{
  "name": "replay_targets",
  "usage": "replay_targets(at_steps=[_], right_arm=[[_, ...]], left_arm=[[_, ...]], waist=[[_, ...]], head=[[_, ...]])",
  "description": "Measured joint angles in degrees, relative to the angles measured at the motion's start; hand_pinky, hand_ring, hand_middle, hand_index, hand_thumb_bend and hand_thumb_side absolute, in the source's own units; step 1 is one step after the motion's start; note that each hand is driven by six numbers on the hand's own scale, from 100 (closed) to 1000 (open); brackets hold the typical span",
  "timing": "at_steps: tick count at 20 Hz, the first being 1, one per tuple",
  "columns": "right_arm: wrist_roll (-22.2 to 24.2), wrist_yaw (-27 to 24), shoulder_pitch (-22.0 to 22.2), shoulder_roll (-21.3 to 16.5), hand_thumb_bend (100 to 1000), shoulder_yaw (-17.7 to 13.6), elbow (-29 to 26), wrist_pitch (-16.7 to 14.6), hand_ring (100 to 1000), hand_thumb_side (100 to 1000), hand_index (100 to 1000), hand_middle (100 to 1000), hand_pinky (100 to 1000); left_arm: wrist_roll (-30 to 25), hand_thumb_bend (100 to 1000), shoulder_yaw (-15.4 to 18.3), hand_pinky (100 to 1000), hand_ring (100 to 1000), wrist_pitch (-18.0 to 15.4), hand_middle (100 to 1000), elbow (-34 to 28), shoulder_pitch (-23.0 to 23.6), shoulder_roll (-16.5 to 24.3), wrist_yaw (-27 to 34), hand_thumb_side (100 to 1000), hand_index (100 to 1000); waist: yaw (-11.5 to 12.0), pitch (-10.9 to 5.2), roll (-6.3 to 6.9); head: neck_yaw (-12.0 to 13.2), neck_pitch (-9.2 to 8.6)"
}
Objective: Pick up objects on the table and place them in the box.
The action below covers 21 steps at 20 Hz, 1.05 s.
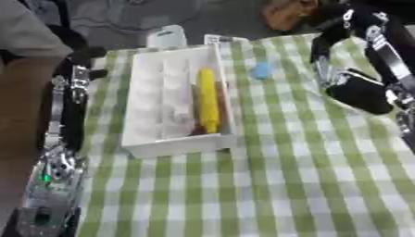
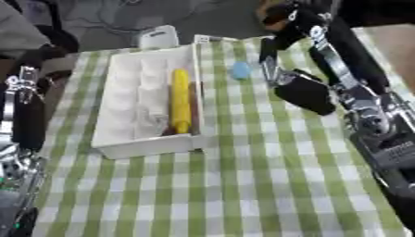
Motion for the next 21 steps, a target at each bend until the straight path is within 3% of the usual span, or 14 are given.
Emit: replay_targets(at_steps=[10,21], right_arm=[[-2.15,-2.25,2.25,0.85,100,-1.58,-0.02,-2.12,602,504,839,685,603],[-2.53,-3.15,2.95,0.85,100,-2.04,-0.02,-1.95,585,501,826,657,595]], left_arm=[[0.32,154,0.44,757,1000,-0.43,698,0.54,-0.53,0.4,-0.62,947,783],[0.8,152,0.44,741,1000,-2.05,673,0.3,-0.41,0.51,-0.06,935,770]], waist=[[-1.86,0.0,0.26],[-1.92,0.0,0.26]], head=[[0.57,-0.02],[-0.51,-0.53]])
